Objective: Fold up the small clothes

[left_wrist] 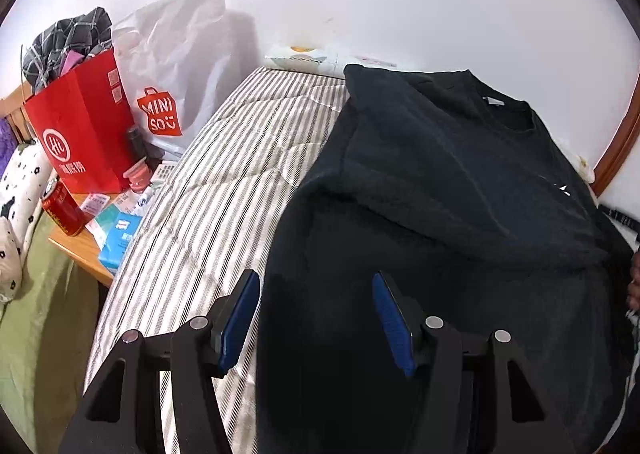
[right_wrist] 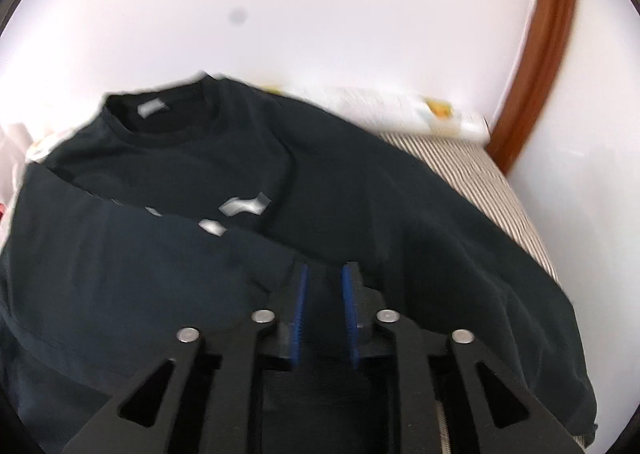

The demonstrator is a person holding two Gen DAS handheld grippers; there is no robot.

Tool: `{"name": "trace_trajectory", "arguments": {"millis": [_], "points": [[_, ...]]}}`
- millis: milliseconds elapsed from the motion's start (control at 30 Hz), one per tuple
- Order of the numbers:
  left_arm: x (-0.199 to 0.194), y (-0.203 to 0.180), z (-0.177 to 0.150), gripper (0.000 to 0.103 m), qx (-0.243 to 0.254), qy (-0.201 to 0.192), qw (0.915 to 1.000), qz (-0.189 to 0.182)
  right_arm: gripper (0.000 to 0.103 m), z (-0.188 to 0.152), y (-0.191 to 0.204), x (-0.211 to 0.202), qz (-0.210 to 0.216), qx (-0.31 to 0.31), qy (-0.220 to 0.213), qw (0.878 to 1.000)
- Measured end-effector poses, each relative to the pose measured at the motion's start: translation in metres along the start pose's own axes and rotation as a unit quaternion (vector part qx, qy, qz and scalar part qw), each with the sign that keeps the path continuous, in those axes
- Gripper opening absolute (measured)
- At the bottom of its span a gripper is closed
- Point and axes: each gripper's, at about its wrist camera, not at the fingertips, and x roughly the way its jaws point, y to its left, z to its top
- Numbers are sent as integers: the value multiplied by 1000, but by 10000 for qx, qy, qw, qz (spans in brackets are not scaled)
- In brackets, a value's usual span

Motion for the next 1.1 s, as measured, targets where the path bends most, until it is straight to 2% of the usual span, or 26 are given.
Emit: {"name": "trace_trajectory", "arguments": {"millis": [33,100,200,300,500,633,700,733,767,800,833,867,967,1033,1100], "points": [[2,0,2,56,37,-11,10000,36,41,5,12,-1,87,-89,-56,9999],[6,-2,6,56,152,-53,9998,141,45,20,46,-7,392,-384,-225,9982],[13,-5,12,56,346,-73,9990,257,45,41,106,-6,911,-827,-290,9920],[23,-4,14,56,480,13,9983,332,45,57,169,5,1565,-1156,-202,9807],[40,-1,21,50,661,54,9974,270,45,86,285,25,2545,-1880,-174,9485],[55,-1,30,45,690,87,9975,151,45,101,356,42,2938,-2293,-39,9279],[59,-4,35,45,695,22,9975,86,45,106,382,60,2954,-2418,156,9241],[61,-6,38,44,730,-22,9973,84,44,107,394,74,2866,-2469,311,9252],[63,-8,42,34,808,-76,9967,91,39,108,403,83,2866,-2485,447,9242],[64,-10,44,27,865,-71,9962,81,21,108,409,91,2966,-2481,552,9206],[65,-10,45,15,890,-43,9960,-34,11,108,413,97,3095,-2458,624,9165],[63,-7,46,8,792,-48,9966,-217,11,109,415,99,3152,-2403,600,9161],[58,5,44,8,561,-98,9981,-217,10,117,414,98,3341,-2117,333,9179],[58,13,43,7,435,-75,9987,-241,10,121,420,103,3462,-1935,311,9175],[61,19,41,8,293,19,9991,-294,10,117,433,112,3365,-1971,390,9200]]}}
